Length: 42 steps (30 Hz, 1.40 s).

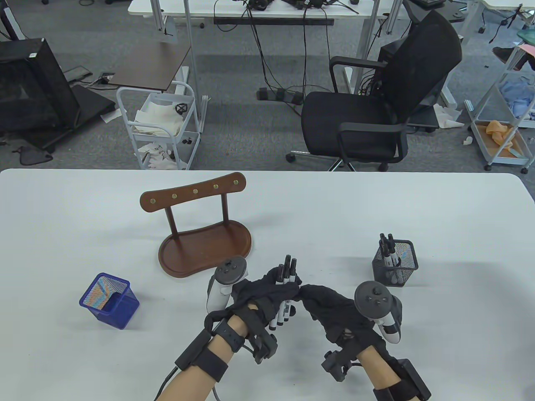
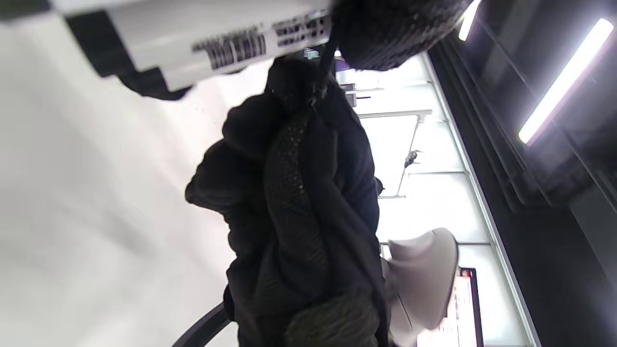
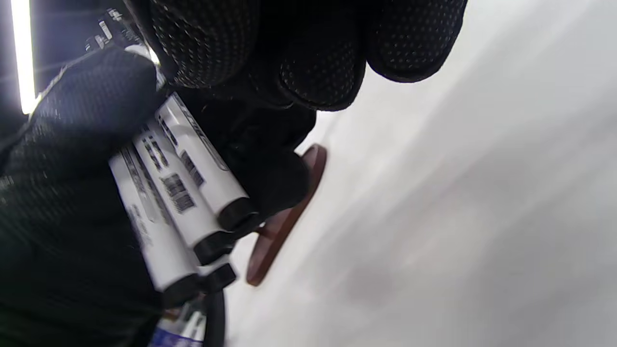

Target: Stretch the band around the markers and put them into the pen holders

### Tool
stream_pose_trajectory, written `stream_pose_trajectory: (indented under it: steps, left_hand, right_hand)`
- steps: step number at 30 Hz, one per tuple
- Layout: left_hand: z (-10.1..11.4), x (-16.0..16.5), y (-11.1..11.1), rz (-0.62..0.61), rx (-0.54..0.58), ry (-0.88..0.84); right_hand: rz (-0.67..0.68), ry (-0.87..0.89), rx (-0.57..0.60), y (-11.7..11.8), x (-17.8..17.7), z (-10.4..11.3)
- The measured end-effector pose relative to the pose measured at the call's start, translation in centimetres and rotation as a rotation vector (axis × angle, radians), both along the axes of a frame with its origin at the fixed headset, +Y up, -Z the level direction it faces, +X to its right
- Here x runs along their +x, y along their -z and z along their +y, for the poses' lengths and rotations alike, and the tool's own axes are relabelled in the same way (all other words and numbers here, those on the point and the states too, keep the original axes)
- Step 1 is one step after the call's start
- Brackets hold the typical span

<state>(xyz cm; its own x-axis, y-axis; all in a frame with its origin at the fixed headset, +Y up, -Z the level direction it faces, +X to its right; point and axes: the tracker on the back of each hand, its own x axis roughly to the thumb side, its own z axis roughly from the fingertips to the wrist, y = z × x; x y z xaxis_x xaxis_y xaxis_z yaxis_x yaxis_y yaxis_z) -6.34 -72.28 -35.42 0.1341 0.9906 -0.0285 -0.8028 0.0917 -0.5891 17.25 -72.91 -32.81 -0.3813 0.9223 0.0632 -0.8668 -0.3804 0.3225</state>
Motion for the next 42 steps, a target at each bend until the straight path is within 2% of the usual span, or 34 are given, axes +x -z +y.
stream_pose_trajectory:
  steps: [1,4,7,9,13,19,26,35,42]
  left_hand:
    - [0.1,0.0,-0.2,0.018,0.029,0.025]
    - [0.0,-0.2,-0.2,0.058,0.019,0.051]
    - [-0.2,-0.5,0.0,0.073,0.015,0.04]
    - [-0.2,-1.1,0.2,0.125,0.029,0.061]
    - [0.4,-1.9,0.2,0.155,0.14,0.146]
    - [0.7,-2.8,-0.1,0.184,0.204,0.2]
    - [0.8,-4.3,-0.2,0.175,0.204,0.183]
    - [1.7,-8.3,-0.3,0.26,0.227,0.229]
    - [3.2,-12.6,-1.0,0.344,0.272,0.255]
  right_hand:
    - [-0.004,0.038,-0.019,0.1,0.1,-0.1]
    - [0.021,0.109,-0.026,0.0,0.2,-0.2]
    - [0.03,0.155,-0.007,-0.3,0.2,0.0]
    - [-0.015,0.13,0.049,-0.5,0.6,0.2]
    - [0.001,0.155,0.045,-0.5,0.9,0.3]
    - [0.017,0.075,0.058,-0.6,0.4,0.0]
    - [0.01,0.015,0.085,-0.6,0.5,0.0]
    - [0.0,-0.113,0.136,-0.8,0.5,0.0]
    - [-0.005,-0.211,0.175,-0.9,0.3,0.0]
